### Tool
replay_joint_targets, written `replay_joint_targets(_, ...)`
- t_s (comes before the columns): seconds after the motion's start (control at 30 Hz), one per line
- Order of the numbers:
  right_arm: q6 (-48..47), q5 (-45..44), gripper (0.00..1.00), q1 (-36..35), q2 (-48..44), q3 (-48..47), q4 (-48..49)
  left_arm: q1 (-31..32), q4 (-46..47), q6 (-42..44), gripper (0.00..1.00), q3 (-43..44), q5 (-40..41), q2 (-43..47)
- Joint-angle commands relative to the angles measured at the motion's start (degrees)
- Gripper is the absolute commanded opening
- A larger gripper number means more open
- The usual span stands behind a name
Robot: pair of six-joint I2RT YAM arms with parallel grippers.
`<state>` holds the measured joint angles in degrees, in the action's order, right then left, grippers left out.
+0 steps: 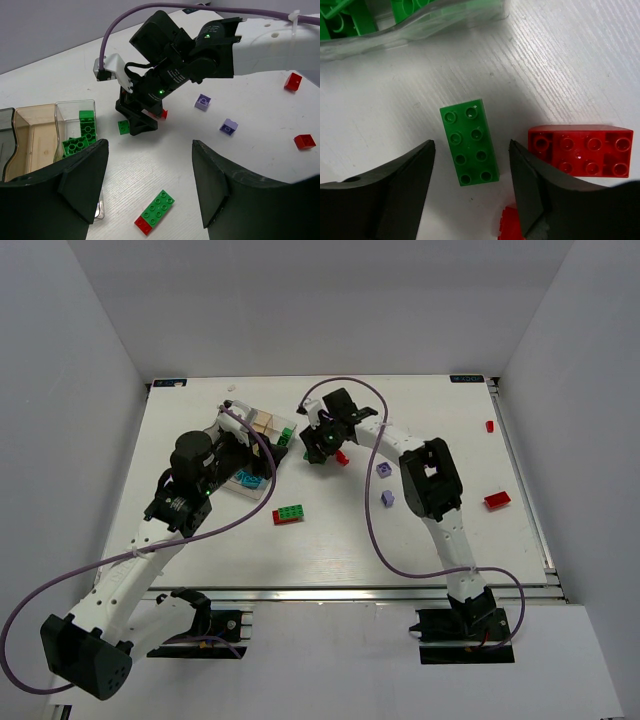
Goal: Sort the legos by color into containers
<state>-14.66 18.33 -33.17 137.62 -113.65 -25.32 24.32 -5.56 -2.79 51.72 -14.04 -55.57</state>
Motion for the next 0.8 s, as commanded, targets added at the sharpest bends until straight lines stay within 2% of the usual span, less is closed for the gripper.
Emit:
replay_joint_targets(0.0,-4.3,-2.2,0.64,-1.0,-2.7,4.9,-1.7,-0.3,0.6,0.0,0.77,0.5,-0.8,1.9)
replay_joint_targets(0.27,-9.8,-8.7,0.46,-2.9,-7.0,16.0,5.5,-0.3,0.6,-0.2,0.77,0.4,-0.7,2.2)
replay_joint_targets(0.47,-9.9,-7.5,0.08,-3.2,-8.4,15.4,5.5,-0.3,0.8,-0.1,0.77,0.2,-0.3,2.6)
replay_joint_targets(0.57,-8.9,-5.1,0.00,-3.0,-10.5,13.0,4.0,-0.3,0.9,-0.1,0.77,0.1,0.0,2.6)
replay_joint_targets(0.77,-6.6,-0.7,0.00,-4.3,-16.1,9.6,2.1,-0.3,1.1,-0.1,0.77,0.0,0.2,3.0)
